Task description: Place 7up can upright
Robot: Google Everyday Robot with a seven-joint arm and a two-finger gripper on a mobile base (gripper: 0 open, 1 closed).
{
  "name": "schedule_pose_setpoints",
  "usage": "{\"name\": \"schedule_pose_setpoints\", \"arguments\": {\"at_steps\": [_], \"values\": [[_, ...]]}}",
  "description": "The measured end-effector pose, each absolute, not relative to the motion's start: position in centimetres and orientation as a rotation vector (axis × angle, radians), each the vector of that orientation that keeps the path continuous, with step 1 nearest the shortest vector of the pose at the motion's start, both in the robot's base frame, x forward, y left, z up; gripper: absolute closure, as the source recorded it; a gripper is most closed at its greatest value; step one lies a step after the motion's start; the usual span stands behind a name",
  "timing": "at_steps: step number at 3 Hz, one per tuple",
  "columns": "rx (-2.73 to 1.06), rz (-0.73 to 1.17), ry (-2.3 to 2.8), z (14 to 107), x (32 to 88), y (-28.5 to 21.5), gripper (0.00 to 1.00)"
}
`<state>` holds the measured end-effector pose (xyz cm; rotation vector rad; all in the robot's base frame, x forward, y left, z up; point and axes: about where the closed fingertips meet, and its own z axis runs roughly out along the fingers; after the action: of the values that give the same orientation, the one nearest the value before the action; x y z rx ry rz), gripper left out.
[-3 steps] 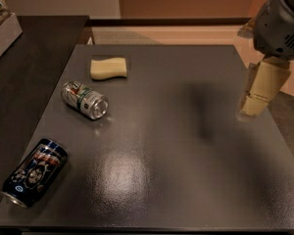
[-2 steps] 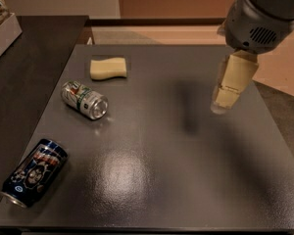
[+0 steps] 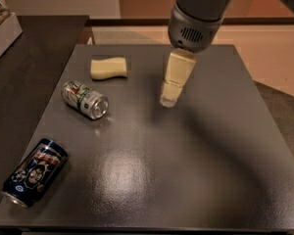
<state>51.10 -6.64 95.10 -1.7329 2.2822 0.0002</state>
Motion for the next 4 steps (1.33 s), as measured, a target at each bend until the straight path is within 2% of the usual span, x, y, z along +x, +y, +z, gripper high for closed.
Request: {"name": "schedule_pose_setpoints", "arguments": {"at_steps": [2,4], "values": [[-1.641,0.097,2.410,92.7,52.5,-0.7,0.00],[-1.532,0.167,2.463,92.2,52.4,2.2,0.00]]}}
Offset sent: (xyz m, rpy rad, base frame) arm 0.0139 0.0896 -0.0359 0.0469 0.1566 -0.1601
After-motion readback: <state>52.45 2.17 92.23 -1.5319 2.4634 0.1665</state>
